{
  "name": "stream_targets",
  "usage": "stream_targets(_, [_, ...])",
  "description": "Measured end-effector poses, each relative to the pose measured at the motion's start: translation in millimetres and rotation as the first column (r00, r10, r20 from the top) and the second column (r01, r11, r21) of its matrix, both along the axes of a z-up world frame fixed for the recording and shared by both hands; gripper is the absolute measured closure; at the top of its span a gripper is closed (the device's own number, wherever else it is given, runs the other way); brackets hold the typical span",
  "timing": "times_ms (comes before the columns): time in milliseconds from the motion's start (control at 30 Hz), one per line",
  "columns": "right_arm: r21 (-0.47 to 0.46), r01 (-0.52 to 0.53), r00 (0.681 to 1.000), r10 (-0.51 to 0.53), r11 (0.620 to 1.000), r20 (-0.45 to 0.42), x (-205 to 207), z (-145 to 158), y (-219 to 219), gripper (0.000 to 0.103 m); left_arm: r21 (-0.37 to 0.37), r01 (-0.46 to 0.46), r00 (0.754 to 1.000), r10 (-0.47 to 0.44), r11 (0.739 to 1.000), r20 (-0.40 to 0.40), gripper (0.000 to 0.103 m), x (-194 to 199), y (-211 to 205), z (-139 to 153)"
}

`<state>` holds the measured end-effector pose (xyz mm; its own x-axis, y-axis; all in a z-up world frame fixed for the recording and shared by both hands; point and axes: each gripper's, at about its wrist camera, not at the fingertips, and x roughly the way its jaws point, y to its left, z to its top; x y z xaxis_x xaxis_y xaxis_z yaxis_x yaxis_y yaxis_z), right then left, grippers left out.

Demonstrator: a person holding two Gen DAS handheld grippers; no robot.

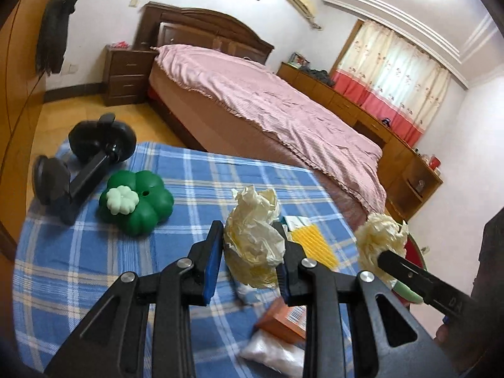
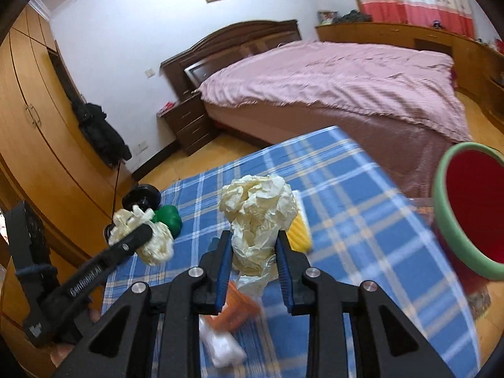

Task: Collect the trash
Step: 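Carry both crumpled paper balls over the red bucket and open both tools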

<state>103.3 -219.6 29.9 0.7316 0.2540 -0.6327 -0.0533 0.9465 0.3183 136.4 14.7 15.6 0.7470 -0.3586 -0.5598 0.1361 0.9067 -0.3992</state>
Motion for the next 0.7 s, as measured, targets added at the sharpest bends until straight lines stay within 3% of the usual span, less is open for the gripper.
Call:
stream_targets(167, [0.017,0.057,0.998,-0.057,0.998,0.039,-36,13,-18,0.074,-0.053,0.088,0.996,-0.089,0.995,-0.021,0.072,-19,-8,17])
stream_targets(467, [0.051,0.142,0.979,-0.148,0.989,0.143,-99,43,-48,0.074,-0.061,0.097,0.994,-0.094,0.993,0.046,0.072,-57,-19,45])
stream_targets(700, [0.082,0.17,0.967,-0.182,0.982,0.178,-121,49,-68,0.074,-0.066,0.11,0.991,-0.105,0.992,0.08,0.072,-72,-27,61])
